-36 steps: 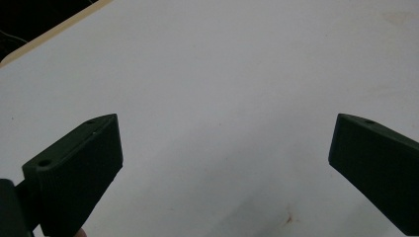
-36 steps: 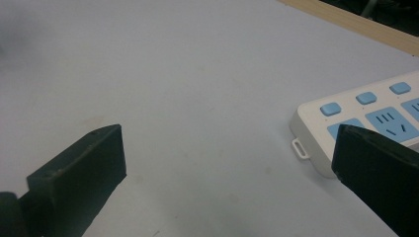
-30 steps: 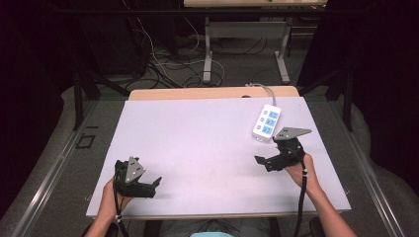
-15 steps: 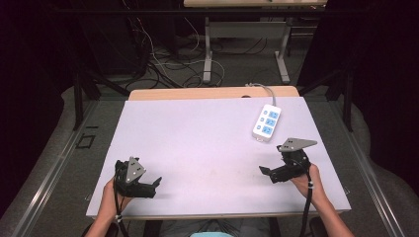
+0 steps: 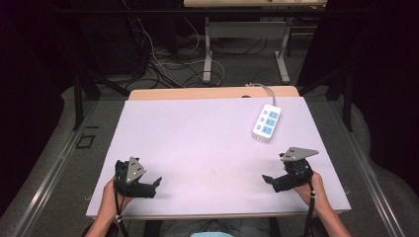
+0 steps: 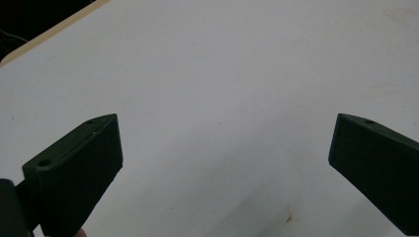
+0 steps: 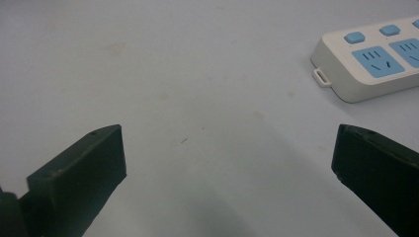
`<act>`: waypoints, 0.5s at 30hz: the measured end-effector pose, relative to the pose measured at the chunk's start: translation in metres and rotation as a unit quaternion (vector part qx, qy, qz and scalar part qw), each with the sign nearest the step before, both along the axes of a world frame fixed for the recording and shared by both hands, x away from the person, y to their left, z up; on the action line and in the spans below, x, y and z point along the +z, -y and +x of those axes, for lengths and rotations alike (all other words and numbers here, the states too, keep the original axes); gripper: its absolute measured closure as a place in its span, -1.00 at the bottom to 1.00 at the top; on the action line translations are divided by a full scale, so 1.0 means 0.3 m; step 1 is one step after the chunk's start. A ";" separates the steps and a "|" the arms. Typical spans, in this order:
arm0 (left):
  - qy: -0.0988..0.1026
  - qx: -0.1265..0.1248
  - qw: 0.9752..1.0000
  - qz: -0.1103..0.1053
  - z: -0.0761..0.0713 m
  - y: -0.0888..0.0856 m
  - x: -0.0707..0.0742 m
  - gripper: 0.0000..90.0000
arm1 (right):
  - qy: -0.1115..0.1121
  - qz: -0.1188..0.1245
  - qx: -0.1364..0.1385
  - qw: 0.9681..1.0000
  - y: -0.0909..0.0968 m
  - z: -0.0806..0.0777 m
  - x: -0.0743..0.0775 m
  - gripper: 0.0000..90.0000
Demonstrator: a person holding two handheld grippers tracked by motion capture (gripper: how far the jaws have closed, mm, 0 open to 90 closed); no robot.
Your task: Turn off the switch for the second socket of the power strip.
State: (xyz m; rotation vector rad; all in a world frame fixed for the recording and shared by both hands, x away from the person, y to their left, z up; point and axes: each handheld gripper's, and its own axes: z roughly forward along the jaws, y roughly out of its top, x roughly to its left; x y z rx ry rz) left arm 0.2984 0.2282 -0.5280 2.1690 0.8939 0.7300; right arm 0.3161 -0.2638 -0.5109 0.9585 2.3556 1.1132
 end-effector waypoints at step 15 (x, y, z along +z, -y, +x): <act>-0.003 -0.001 1.000 0.003 0.002 0.002 -0.002 -1.00 | 0.005 -0.010 -0.005 1.000 0.018 -0.037 -0.019 -1.00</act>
